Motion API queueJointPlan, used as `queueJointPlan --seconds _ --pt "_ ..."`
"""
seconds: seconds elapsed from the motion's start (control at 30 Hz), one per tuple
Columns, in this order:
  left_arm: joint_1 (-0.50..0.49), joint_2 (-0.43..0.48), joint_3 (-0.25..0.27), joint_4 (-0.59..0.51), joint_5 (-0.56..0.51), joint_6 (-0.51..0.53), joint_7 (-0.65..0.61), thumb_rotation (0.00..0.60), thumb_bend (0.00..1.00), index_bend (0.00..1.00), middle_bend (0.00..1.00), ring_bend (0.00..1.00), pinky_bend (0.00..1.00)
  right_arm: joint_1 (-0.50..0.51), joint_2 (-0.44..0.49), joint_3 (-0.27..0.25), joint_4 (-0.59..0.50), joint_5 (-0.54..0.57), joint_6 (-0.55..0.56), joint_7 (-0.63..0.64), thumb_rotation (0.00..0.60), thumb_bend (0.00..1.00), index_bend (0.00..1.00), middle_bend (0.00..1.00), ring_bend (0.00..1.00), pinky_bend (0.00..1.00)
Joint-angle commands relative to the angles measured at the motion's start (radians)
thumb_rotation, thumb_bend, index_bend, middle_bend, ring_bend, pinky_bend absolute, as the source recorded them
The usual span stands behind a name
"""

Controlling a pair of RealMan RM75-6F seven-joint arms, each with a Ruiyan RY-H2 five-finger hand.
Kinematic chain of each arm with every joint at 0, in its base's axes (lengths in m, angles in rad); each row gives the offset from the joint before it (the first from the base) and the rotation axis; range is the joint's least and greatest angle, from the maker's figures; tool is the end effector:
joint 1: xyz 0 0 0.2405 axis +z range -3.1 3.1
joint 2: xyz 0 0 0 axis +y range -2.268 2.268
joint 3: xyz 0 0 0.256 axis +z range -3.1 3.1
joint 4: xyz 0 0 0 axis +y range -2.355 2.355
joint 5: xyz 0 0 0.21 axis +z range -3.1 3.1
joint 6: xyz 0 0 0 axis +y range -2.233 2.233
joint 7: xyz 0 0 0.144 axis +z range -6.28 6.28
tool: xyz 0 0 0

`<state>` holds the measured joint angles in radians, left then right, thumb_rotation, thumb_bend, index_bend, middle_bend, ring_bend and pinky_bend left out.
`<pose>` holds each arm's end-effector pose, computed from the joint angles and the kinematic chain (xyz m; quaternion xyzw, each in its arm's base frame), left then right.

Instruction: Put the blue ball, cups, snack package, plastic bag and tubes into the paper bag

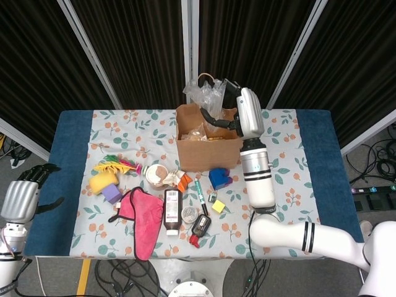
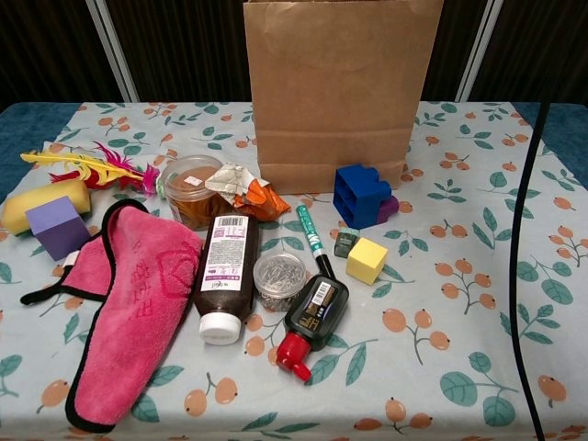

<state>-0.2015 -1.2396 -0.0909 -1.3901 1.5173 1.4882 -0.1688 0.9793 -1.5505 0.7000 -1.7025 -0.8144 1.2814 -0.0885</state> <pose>-0.3133 0.2298 0.1472 -0.5925 -0.3592 -0.4585 0.5565 0.0253 -0.4020 0.1117 0.4212 -0.4828 0.7047 0.3048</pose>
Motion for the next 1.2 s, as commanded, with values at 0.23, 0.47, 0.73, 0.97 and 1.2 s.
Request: queueJointPlan --seconds 0.23,0.47,0.73,0.97,1.2 --pt "0.006 -0.005 0.003 0.017 -0.009 -0.003 -0.009 0.6 0.18 0.33 0.36 0.27 0.34 -0.027 0.015 -0.058 0.037 -0.019 -0.097 0.066 0.6 0.05 0.23 0.24 0.12 0.19" --pt "0.007 -0.008 0.003 0.019 -0.009 -0.001 -0.013 0.6 0.17 0.33 0.36 0.27 0.34 -0.042 0.057 -0.062 0.024 -0.061 -0.121 0.101 0.6 0.0 0.08 0.13 0.0 0.09" --pt "0.009 0.002 0.004 0.001 -0.002 0.006 -0.006 0.6 0.18 0.33 0.36 0.27 0.34 -0.128 0.165 -0.095 -0.109 -0.232 -0.032 0.097 0.6 0.01 0.08 0.14 0.01 0.09" --pt "0.012 0.014 0.019 -0.03 0.019 0.007 0.008 0.6 0.18 0.33 0.36 0.27 0.34 -0.41 0.462 -0.326 -0.333 -0.609 0.195 -0.243 0.6 0.0 0.09 0.16 0.02 0.08" --pt "0.013 0.002 0.053 -0.02 0.075 0.015 0.043 0.6 0.17 0.33 0.35 0.26 0.34 -0.753 0.543 -0.658 -0.213 -0.876 0.408 -0.382 0.6 0.0 0.14 0.16 0.01 0.04"
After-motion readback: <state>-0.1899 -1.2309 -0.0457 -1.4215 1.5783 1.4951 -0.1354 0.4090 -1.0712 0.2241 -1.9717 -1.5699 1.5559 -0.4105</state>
